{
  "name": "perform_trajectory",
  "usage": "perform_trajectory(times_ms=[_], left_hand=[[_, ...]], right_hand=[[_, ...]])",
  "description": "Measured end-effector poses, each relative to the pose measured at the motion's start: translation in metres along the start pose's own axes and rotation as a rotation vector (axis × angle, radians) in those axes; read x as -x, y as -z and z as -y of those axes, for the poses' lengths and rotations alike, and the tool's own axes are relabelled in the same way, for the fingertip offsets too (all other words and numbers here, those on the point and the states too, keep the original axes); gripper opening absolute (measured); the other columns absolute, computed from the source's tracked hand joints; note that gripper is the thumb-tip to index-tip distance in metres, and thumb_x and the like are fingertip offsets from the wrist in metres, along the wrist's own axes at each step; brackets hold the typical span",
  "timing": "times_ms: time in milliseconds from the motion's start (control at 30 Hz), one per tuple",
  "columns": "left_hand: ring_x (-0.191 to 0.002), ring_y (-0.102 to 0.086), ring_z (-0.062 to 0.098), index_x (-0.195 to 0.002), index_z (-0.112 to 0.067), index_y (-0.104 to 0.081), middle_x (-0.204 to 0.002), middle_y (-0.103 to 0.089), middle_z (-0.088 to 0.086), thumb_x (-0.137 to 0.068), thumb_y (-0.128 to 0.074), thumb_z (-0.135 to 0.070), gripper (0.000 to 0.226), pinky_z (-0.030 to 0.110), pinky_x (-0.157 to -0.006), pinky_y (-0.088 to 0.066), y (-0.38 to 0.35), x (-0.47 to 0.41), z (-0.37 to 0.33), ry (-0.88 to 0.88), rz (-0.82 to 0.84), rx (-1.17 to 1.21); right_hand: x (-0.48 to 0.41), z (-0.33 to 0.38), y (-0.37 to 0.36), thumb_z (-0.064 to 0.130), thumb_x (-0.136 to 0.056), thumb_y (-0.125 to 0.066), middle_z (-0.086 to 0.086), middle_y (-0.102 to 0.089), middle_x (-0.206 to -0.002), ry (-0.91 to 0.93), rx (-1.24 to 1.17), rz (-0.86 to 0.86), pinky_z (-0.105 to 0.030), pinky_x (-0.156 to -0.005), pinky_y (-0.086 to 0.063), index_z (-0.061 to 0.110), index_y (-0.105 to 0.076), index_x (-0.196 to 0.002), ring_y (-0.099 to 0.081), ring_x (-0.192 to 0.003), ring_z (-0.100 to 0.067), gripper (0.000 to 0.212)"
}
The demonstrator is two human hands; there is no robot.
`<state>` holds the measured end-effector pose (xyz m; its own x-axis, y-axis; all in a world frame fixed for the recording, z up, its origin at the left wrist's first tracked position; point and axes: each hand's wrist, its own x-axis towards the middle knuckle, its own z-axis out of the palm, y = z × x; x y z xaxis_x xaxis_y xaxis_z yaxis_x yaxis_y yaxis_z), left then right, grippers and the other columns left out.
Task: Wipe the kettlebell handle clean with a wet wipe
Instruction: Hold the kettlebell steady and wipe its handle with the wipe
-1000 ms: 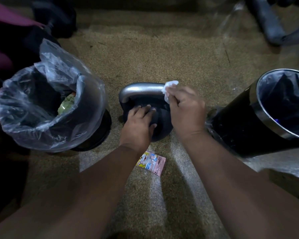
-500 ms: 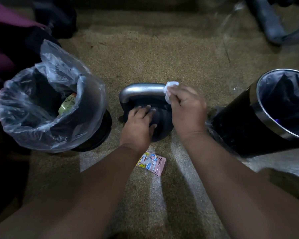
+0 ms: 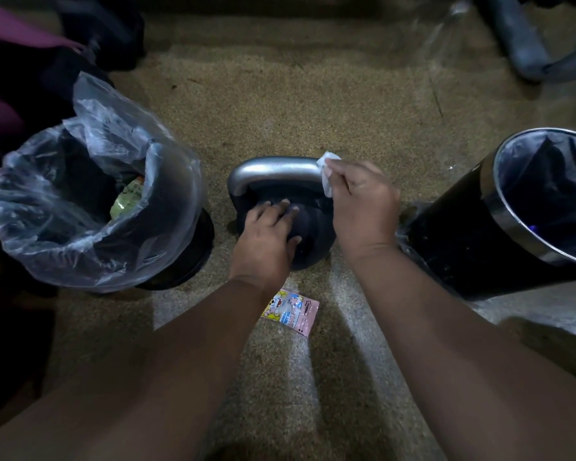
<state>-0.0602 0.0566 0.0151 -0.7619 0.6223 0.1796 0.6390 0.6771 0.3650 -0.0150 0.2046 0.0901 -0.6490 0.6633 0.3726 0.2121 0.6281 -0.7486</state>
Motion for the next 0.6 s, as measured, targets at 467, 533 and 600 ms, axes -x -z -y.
perform_trajectory(times_ms=[467, 533, 600], left_hand=[[-0.129, -0.041, 0.032, -0.133, -0.012, -0.059, -0.141, -0.053, 0.006, -0.086, -0.07, -0.025, 0.05, 0.037, -0.11, -0.036, 0.0, -0.001, 0.0, -0.008, -0.006, 0.005], [-0.128, -0.041, 0.032, -0.133, -0.012, -0.059, -0.141, -0.053, 0.006, -0.086, -0.071, -0.025, 0.05, 0.037, -0.11, -0.036, 0.0, -0.001, 0.0, -0.009, -0.002, 0.001], [-0.129, -0.04, 0.031, -0.134, -0.012, -0.059, -0.141, -0.053, 0.005, -0.086, -0.071, -0.024, 0.051, 0.037, -0.111, -0.035, 0.0, 0.0, -0.001, -0.005, 0.003, 0.005]], right_hand=[[0.007, -0.001, 0.003, 0.014, -0.086, -0.066, 0.001, -0.072, -0.094, 0.083, 0.011, 0.01, -0.021, -0.084, -0.05, 0.014, -0.078, -0.095, -0.067, -0.087, -0.012, 0.015], [0.0, -0.001, 0.002, 0.018, -0.087, -0.065, 0.003, -0.071, -0.094, 0.017, -0.001, 0.012, -0.018, -0.083, -0.048, 0.017, -0.078, -0.096, -0.066, -0.086, -0.011, 0.016], [-0.002, 0.001, 0.001, 0.019, -0.086, -0.065, 0.003, -0.071, -0.092, -0.026, -0.035, -0.01, -0.02, -0.083, -0.049, 0.017, -0.078, -0.096, -0.066, -0.086, -0.011, 0.016]])
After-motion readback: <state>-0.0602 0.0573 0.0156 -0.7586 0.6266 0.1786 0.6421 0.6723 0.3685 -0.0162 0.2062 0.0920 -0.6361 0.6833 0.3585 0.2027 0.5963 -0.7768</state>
